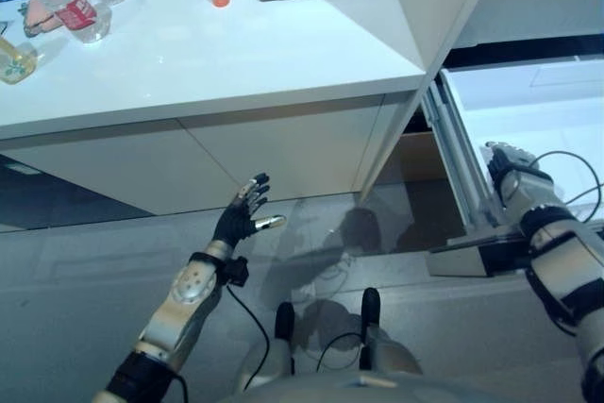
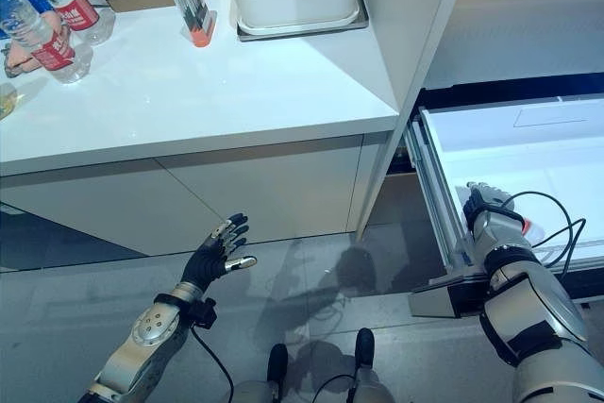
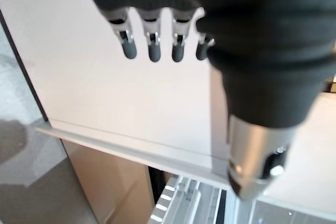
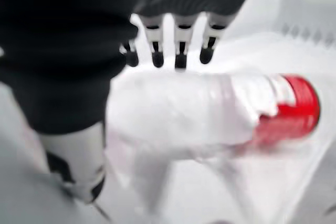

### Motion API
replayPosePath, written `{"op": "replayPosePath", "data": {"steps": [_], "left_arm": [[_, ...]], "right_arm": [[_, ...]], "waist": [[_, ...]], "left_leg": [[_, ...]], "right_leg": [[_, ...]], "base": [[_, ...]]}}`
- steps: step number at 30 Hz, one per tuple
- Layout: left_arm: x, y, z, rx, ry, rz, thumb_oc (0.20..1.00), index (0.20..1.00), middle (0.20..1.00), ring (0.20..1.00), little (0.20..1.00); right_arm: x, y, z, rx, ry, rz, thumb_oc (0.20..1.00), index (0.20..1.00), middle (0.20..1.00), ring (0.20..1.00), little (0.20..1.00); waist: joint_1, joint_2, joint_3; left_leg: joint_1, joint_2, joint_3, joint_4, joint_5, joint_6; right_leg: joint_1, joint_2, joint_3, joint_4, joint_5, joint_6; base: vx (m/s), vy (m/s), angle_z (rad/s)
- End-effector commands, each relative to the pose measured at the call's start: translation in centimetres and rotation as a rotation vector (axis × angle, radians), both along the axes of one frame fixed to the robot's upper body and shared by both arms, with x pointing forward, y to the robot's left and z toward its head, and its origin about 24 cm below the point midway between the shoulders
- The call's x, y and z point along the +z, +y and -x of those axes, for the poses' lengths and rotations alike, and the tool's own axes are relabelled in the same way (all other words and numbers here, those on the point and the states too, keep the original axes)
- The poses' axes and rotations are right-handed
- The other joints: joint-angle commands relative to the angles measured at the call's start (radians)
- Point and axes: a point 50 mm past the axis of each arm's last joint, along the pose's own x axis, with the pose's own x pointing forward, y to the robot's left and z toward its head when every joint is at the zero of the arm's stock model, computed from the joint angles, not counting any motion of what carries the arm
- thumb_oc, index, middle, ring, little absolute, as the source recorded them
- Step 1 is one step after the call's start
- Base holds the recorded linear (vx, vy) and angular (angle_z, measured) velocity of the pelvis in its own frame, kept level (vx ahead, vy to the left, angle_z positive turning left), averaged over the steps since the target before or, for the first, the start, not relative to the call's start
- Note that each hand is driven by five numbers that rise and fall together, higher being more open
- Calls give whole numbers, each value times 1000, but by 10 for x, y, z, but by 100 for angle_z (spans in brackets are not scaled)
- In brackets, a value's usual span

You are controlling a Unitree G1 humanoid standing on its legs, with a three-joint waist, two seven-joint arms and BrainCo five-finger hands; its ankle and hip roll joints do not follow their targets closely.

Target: Take the drinks into the refrigerator

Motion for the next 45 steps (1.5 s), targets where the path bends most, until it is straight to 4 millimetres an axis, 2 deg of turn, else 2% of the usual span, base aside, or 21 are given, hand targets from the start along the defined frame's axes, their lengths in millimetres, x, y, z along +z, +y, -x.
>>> {"op": "replayPosePath", "data": {"steps": [1,4,6,9,11,13,19,20,22,25,26,27,28,30,32,33,35,40,45], "left_arm": [[48,-8,-8,-51,-245,10,1000,1000,1000,1000,1000],[47,-4,-7,-42,-243,-2,1000,1000,1000,1000,1000],[38,6,-7,-2,-206,-22,1000,1000,1000,1000,1000],[32,13,-5,18,-168,-17,1000,1000,1000,1000,1000],[27,14,-4,24,-149,-19,1000,1000,1000,1000,1000],[19,21,0,65,-111,-24,1000,1000,1000,1000,1000],[3,30,8,110,-16,17,1000,1000,1000,1000,1000],[3,30,8,110,-16,17,1000,1000,1000,1000,1000],[-2,33,11,133,6,29,1000,1000,1000,1000,1000],[-8,36,13,169,24,27,1000,1000,1000,1000,1000],[-8,36,13,169,24,27,1000,1000,1000,1000,1000],[-12,36,13,192,43,41,1000,1000,1000,1000,1000],[-12,36,13,191,44,41,1000,1000,1000,1000,1000],[-20,37,14,221,71,67,1000,1000,1000,1000,1000],[-21,37,14,225,78,76,1000,1000,1000,1000,1000],[-25,38,14,236,91,70,1000,1000,1000,1000,1000],[-27,39,16,239,97,56,1000,1000,1000,1000,1000],[-33,41,19,245,119,45,1000,1000,1000,1000,1000],[-38,40,22,258,136,38,1000,1000,1000,1000,1000]], "right_arm": [[-55,86,-4,153,-99,-419,1000,1000,1000,1000,1000],[-50,84,-4,162,-132,-428,1000,1000,1000,1000,1000],[-38,73,5,149,-272,-515,1000,1000,1000,1000,1000],[-24,63,12,158,-365,-542,1000,1000,1000,1000,1000],[-24,60,17,158,-380,-550,1000,1000,1000,1000,1000],[-11,44,33,151,-474,-567,1000,1000,1000,1000,1000],[8,19,72,116,-652,-603,1000,1000,1000,1000,1000],[8,19,72,116,-652,-603,1000,1000,1000,1000,1000],[10,6,97,35,-771,-634,1000,1000,1000,1000,1000],[5,-7,121,-68,-850,-641,1000,1000,1000,1000,1000],[5,-7,121,-68,-850,-641,1000,1000,1000,1000,1000],[-3,-15,136,-137,-858,-629,1000,1000,1000,1000,1000],[-4,-15,137,-138,-857,-628,1000,1000,1000,1000,1000],[-14,-22,154,-221,-864,-612,1000,1000,1000,1000,1000],[-19,-23,158,-246,-863,-626,1000,1000,1000,1000,1000],[-28,-30,169,-315,-860,-630,1000,1000,1000,1000,1000],[-35,-32,176,-357,-869,-649,1000,1000,1000,1000,1000],[-46,-41,192,-437,-851,-637,1000,1000,1000,1000,1000],[-78,-47,217,-572,-746,-660,1000,1000,1000,1000,1000]], "waist": [[3,2,84],[-2,-2,81],[-23,-19,69],[-35,-34,57],[-37,-36,50],[-58,-50,30],[-98,-59,-19],[-98,-59,-19],[-118,-62,-47],[-139,-65,-70],[-139,-65,-70],[-156,-65,-87],[-154,-65,-88],[-177,-63,-107],[-182,-62,-112],[-196,-61,-122],[-207,-57,-129],[-224,-50,-142],[-248,-43,-146]], "left_leg": [[-96,-75,-74,19,36,33],[-93,-73,-73,16,36,33],[-84,-64,-64,17,31,31],[-78,-58,-54,21,26,30],[-74,-56,-52,22,24,31],[-57,-54,-44,25,15,33],[-16,-43,-24,33,-8,36],[-16,-43,-24,33,-8,36],[6,-38,-10,35,-21,37],[17,-35,5,40,-22,38],[17,-35,5,40,-22,38],[28,-31,15,41,-29,38],[29,-31,15,41,-30,38],[46,-25,28,40,-36,39],[52,-23,32,39,-38,39],[58,-20,39,38,-40,38],[66,-17,47,36,-43,38],[80,-13,64,32,-48,38],[94,-12,80,29,-55,39]], "right_leg": [[87,-50,-7,28,-133,61],[88,-49,-8,26,-133,60],[89,-42,-2,18,-128,60],[90,-36,4,18,-127,59],[92,-34,6,18,-128,58],[104,-28,14,19,-130,57],[135,-17,36,16,-142,57],[135,-17,36,16,-142,57],[149,-12,47,15,-149,57],[152,-8,62,17,-142,58],[152,-8,62,17,-142,58],[158,-5,72,18,-144,59],[158,-4,72,18,-144,59],[165,0,88,19,-147,59],[167,2,92,19,-147,59],[169,4,98,20,-150,60],[171,7,105,20,-150,59],[173,10,121,22,-152,59],[171,14,134,31,-155,57]], "base": [[-37,-19,5],[-22,-18,3],[-48,-43,2],[-17,-20,1],[10,-8,-2],[40,-23,-7],[49,-10,-6],[65,1,-9],[76,-4,-17],[8,-4,-9],[59,-2,-17],[43,0,-25],[71,3,-27],[43,5,-14],[14,-1,-22],[8,-3,-17],[13,4,-13],[11,9,-14],[9,13,-12]]}}
